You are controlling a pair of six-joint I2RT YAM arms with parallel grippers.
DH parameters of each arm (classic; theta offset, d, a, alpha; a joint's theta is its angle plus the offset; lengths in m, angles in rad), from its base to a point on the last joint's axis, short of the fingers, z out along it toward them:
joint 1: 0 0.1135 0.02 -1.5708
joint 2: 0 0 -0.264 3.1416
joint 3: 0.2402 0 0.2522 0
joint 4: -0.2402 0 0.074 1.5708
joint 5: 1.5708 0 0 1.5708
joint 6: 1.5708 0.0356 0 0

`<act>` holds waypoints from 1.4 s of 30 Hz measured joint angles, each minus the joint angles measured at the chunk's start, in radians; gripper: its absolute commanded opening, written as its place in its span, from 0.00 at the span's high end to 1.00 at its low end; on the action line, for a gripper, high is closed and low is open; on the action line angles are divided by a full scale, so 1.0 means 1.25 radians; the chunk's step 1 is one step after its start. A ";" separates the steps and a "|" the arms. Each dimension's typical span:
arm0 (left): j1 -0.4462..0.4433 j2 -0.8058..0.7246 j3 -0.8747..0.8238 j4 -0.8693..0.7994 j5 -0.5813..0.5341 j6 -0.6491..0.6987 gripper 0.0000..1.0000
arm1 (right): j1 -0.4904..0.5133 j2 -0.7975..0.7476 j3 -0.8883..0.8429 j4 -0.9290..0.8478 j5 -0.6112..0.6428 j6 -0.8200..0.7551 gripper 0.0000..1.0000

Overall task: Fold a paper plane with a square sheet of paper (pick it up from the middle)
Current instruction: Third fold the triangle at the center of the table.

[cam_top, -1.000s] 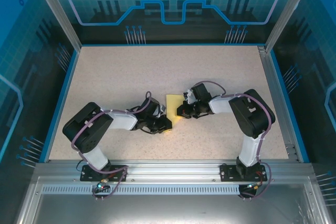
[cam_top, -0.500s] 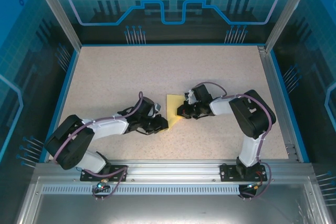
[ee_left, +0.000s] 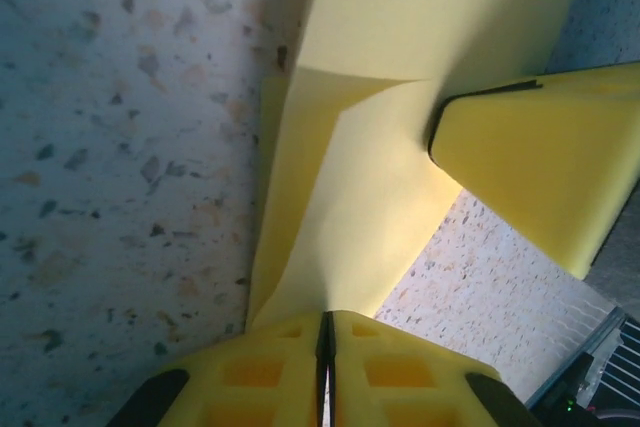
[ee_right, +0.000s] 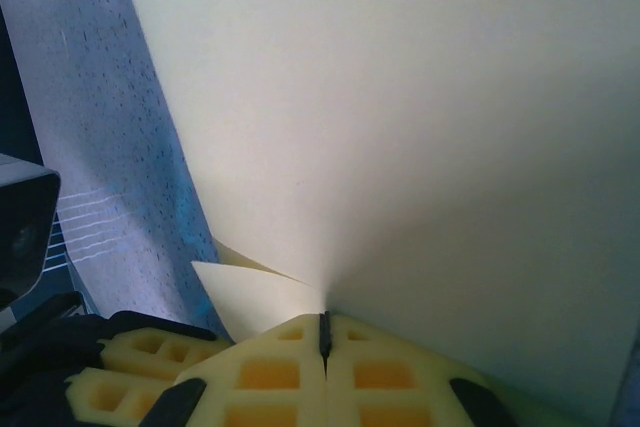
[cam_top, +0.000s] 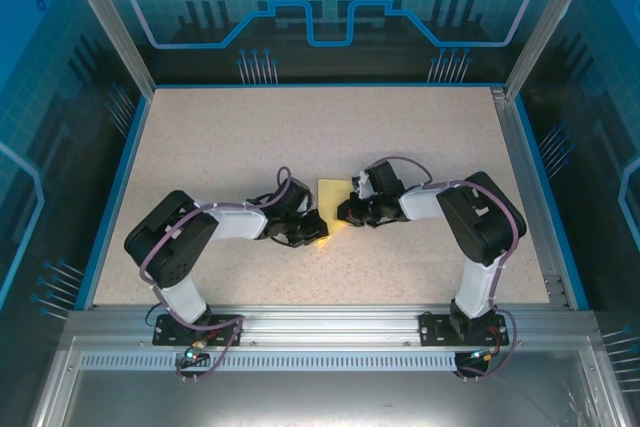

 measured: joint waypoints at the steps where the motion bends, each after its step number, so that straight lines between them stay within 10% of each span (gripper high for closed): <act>1: 0.000 0.000 0.000 0.000 0.000 0.000 0.90 | 0.000 -0.007 0.000 -0.009 0.005 -0.005 0.93; 24: 0.000 -0.008 -0.023 0.033 -0.003 0.003 0.92 | 0.055 -0.033 -0.065 0.067 0.026 -0.032 1.00; 42: 0.000 -0.020 -0.038 0.038 -0.009 0.015 0.93 | -0.108 -0.045 -0.106 0.134 0.013 -0.060 0.97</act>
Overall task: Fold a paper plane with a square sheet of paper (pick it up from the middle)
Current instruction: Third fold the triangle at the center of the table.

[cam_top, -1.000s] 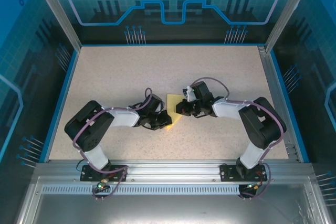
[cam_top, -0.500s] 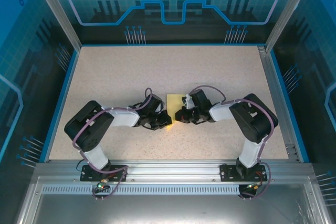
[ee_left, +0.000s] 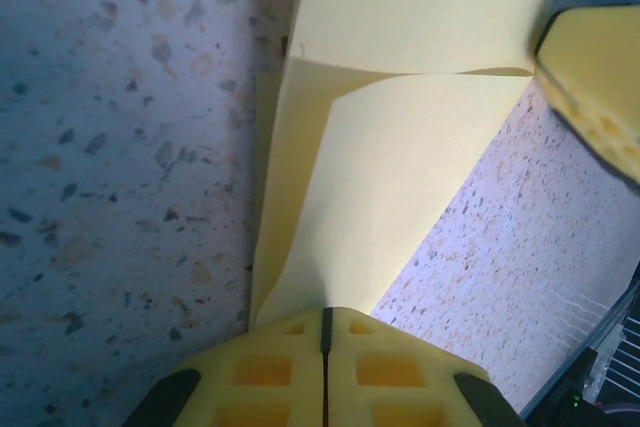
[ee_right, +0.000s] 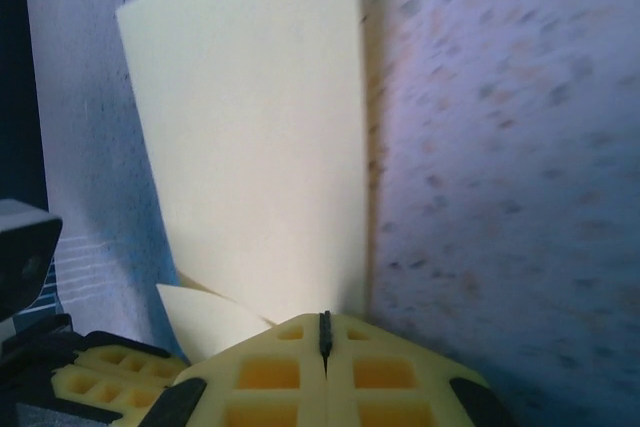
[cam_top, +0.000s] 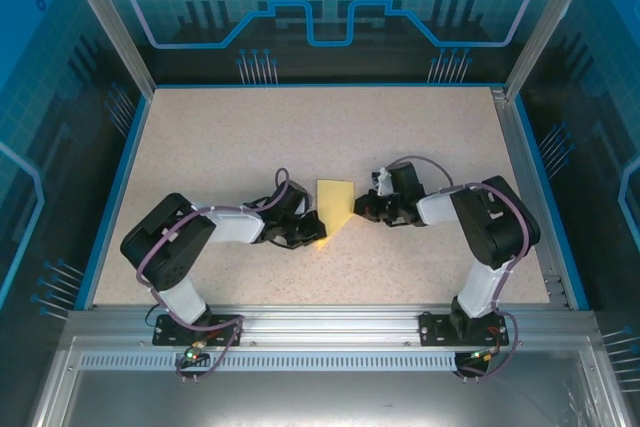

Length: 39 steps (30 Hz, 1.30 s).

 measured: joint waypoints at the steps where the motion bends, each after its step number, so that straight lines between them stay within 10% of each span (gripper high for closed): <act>1: 0.000 -0.001 -0.001 -0.002 0.000 0.005 0.93 | -0.009 -0.004 -0.002 -0.001 0.006 -0.003 0.96; 39: 0.000 -0.126 0.004 -0.149 0.010 0.068 0.83 | 0.155 0.041 0.074 -0.055 0.012 0.010 1.00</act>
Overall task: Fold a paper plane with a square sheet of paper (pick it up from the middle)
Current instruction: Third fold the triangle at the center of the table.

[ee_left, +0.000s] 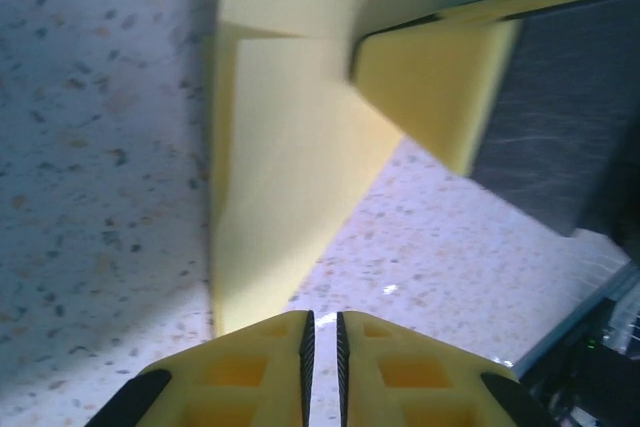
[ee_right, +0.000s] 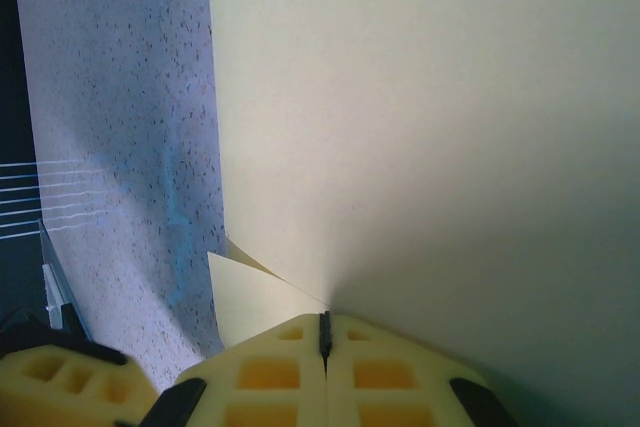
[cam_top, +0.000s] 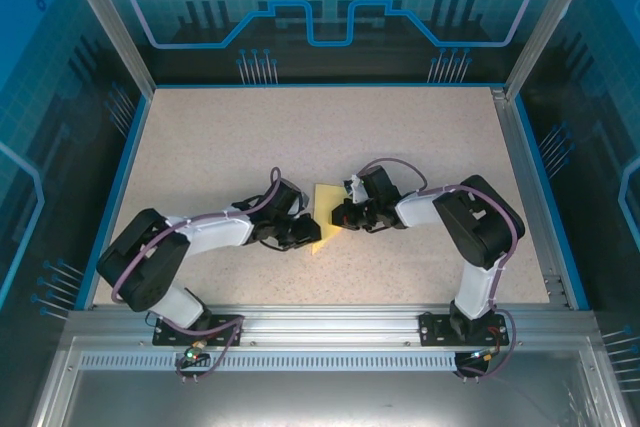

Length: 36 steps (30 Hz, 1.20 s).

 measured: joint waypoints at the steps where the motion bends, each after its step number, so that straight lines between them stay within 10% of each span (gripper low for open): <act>1: 0.000 0.000 0.006 0.007 0.008 -0.007 0.83 | 0.000 0.000 0.000 0.000 0.000 0.000 1.00; 16: 0.000 0.149 0.002 0.170 0.072 -0.105 0.84 | 0.000 0.001 0.000 0.000 0.000 0.000 1.00; 36: 0.016 -0.101 -0.091 0.003 0.044 -0.071 0.81 | 0.000 0.001 0.011 -0.022 0.000 -0.001 0.99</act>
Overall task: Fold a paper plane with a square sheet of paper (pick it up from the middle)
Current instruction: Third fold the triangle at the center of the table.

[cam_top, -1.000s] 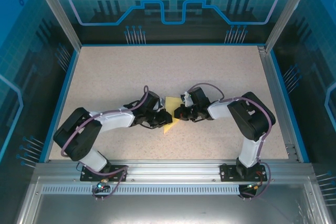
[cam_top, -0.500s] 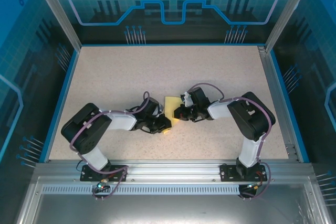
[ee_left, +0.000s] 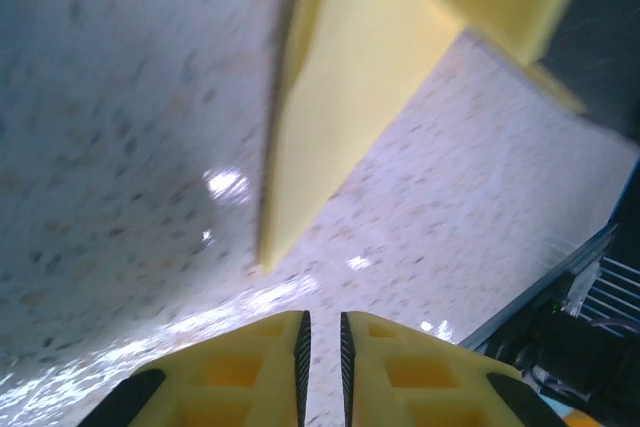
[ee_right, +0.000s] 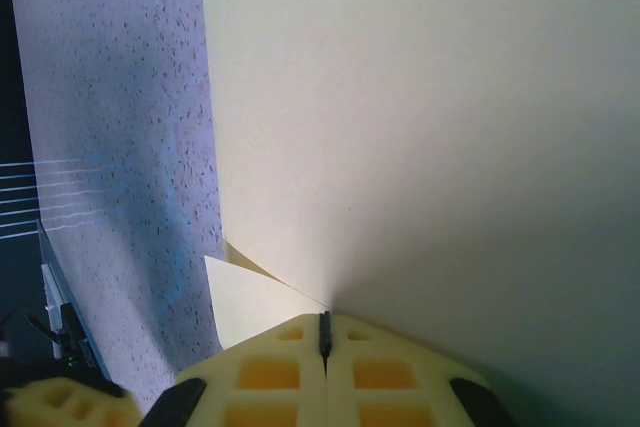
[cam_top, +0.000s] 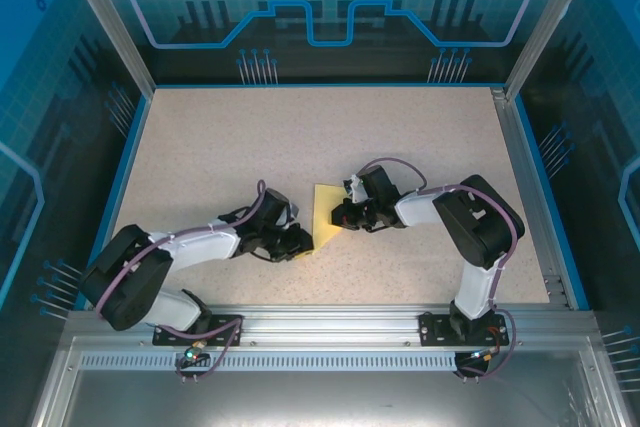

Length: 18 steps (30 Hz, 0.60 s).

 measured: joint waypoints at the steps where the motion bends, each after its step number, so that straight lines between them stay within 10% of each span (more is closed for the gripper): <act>1: 0.005 0.002 0.028 -0.013 -0.009 0.013 0.81 | 0.000 0.000 0.002 -0.003 0.000 0.000 0.98; 18: 0.021 0.242 0.234 -0.071 -0.094 0.131 0.84 | -0.095 -0.200 -0.069 -0.084 0.062 0.005 0.80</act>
